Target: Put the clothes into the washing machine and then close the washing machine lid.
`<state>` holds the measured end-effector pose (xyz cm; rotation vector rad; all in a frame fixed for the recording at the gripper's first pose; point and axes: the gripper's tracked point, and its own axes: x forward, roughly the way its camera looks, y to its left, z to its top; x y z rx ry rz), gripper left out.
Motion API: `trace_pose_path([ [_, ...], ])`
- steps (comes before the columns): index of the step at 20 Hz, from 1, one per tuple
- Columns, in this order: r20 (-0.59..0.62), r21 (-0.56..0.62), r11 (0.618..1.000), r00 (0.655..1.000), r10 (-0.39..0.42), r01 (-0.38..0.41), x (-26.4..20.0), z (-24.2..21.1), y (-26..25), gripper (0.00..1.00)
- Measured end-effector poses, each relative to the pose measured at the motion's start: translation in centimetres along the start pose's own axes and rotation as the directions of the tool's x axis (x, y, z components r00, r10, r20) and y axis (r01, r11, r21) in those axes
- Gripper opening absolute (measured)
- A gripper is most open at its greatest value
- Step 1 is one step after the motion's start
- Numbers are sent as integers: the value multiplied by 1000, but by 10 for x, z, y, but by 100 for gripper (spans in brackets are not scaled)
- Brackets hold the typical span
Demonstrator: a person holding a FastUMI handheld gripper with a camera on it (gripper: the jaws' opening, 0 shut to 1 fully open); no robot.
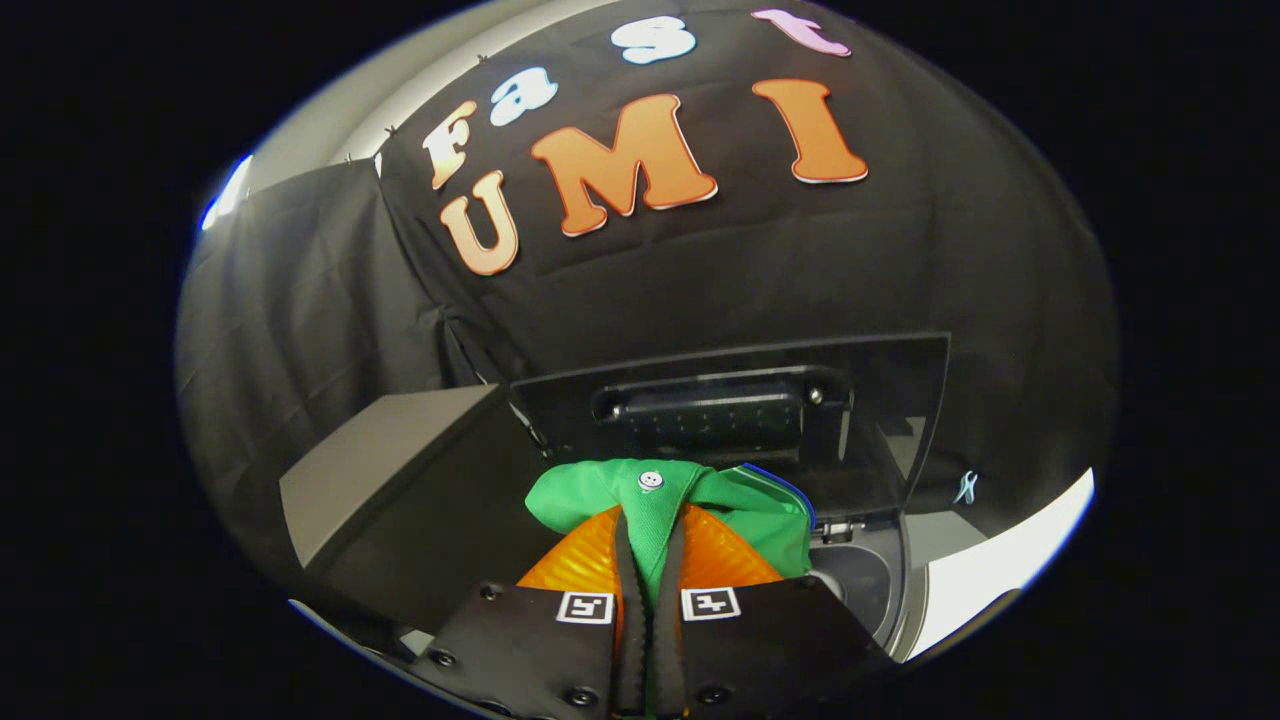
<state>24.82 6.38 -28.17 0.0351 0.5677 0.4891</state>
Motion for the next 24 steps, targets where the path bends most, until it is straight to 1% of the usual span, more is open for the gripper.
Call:
trace_pose_path([
  [6, -134, 16, 1000, 991, -8, 10, 41, -67, -2, 11],
  [12, -271, 7, 1000, 962, -19, 21, 77, -129, -14, 11],
  [17, -389, 16, 998, 920, -56, 68, 101, -175, -39, 11],
  [21, -462, 79, 989, 884, -78, 128, 112, -197, -51, 12],
  [24, -507, 92, 983, 857, -92, 160, 117, -209, -54, 12],
])
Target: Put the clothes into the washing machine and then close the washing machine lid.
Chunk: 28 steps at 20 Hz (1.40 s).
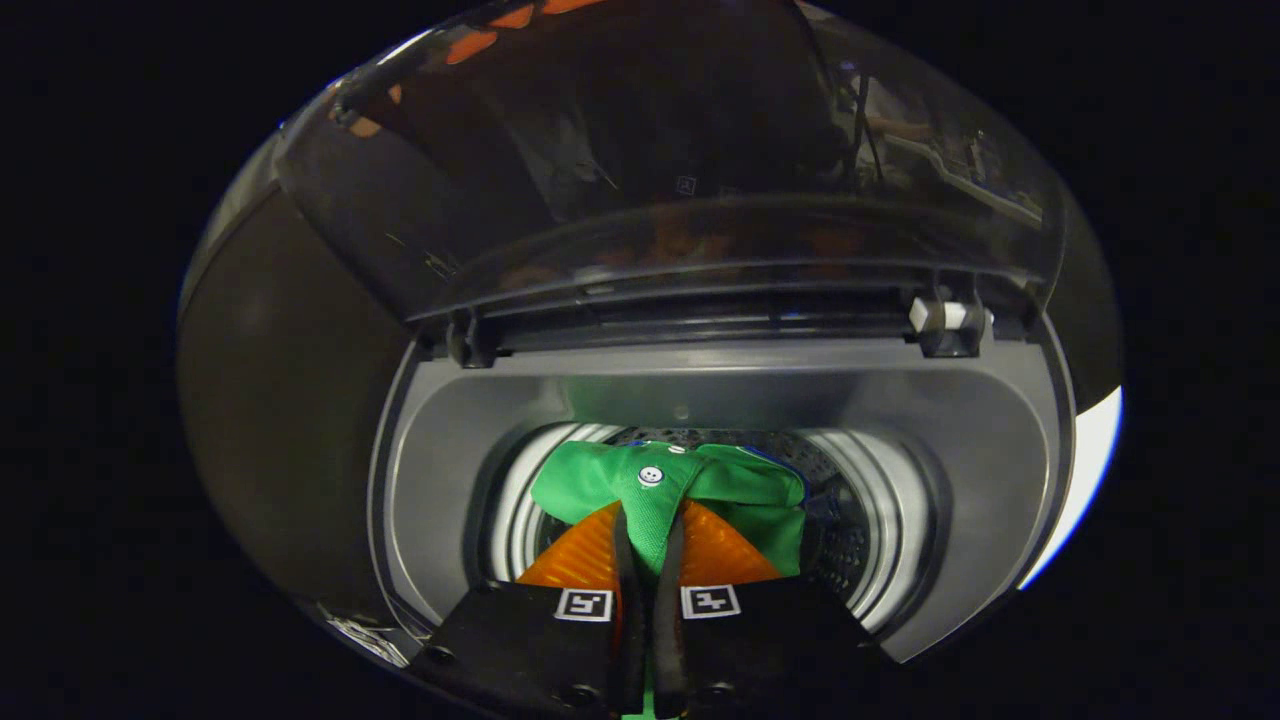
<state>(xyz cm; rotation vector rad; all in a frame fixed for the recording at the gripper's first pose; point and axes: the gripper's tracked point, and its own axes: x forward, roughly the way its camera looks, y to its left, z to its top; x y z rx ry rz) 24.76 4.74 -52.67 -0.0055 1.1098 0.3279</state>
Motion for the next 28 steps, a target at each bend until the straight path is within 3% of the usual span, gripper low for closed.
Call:
trace_pose_path([
  [6, -83, -9, 996, 992, -90, 89, 9, -14, -12, 13],
  [8, -86, -9, 995, 991, -102, 102, 10, -15, -13, 23],
  [15, -102, 5, 994, 989, -112, 113, 5, -24, -11, 91],
  [22, -51, -1, 993, 992, -119, 119, -19, -16, -3, 98],
  [28, 114, -39, 994, 989, -96, 101, -97, 10, 31, 98],
])
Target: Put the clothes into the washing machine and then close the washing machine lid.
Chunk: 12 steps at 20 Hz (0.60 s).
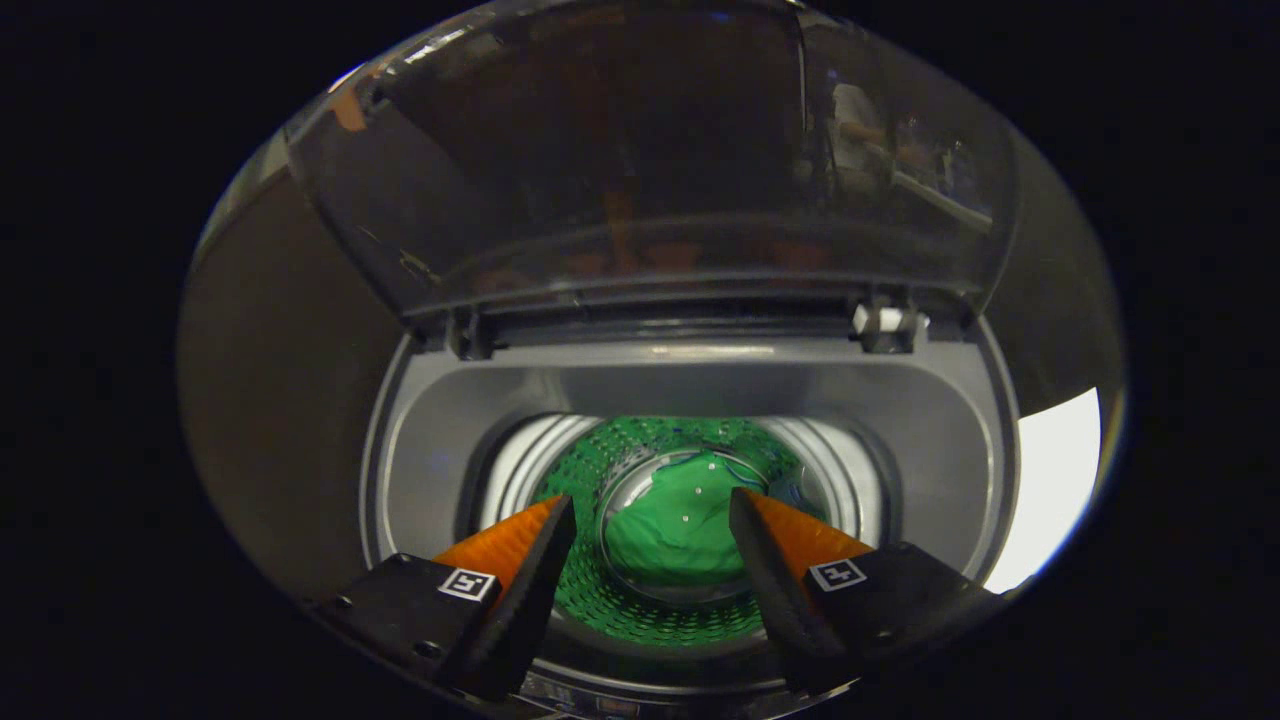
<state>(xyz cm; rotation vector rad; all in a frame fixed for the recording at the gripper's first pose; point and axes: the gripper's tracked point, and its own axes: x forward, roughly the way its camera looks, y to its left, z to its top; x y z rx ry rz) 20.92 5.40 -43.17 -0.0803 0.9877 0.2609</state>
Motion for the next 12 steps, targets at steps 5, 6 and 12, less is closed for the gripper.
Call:
trace_pose_path([
  [5, 214, -67, 997, 975, 50, -36, -112, 60, 33, 98],
  [6, 260, -71, 997, 964, 60, -43, -133, 75, 35, 98],
  [12, 548, -50, 995, 831, 95, -81, -271, 189, 52, 97],
])
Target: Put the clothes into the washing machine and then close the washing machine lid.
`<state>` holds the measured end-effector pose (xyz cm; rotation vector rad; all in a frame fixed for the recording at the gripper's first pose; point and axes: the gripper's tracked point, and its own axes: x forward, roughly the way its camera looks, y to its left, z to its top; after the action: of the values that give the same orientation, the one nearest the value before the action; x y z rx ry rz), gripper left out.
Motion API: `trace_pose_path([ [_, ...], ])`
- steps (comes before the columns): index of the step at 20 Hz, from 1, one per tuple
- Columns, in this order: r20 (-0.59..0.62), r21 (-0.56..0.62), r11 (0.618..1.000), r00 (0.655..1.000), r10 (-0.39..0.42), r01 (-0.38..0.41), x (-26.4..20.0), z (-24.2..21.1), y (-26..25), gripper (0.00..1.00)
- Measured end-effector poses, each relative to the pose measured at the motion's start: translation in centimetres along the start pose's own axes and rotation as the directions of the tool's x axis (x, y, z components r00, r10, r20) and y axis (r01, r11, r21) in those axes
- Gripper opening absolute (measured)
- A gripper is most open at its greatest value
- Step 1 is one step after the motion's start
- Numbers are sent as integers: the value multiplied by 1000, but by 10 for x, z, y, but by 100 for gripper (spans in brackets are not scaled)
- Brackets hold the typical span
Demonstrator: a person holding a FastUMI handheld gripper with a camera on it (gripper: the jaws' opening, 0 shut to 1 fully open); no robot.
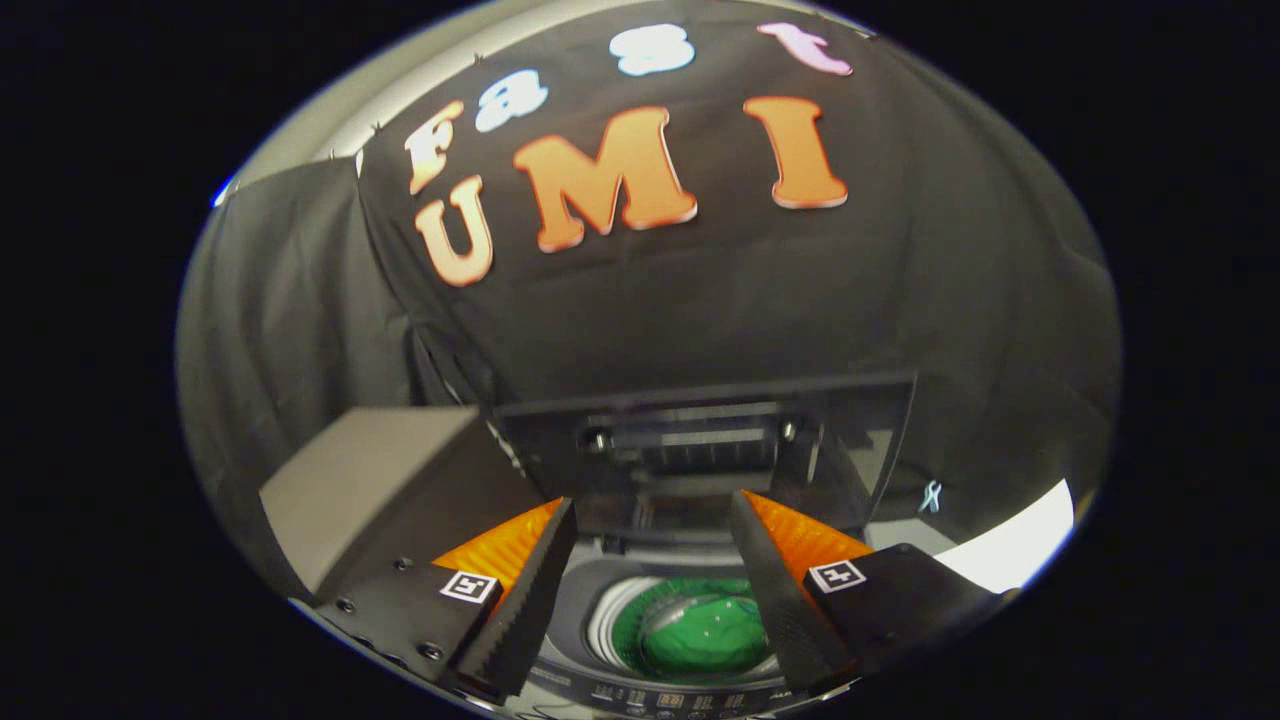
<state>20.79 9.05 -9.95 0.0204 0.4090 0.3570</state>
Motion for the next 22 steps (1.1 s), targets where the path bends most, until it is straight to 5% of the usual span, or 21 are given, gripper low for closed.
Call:
trace_pose_path([
  [8, 205, -71, 997, 979, -22, 37, -2, 131, -1, 97],
  [22, -17, -112, 980, 986, -165, 162, 166, 71, -54, 98],
])
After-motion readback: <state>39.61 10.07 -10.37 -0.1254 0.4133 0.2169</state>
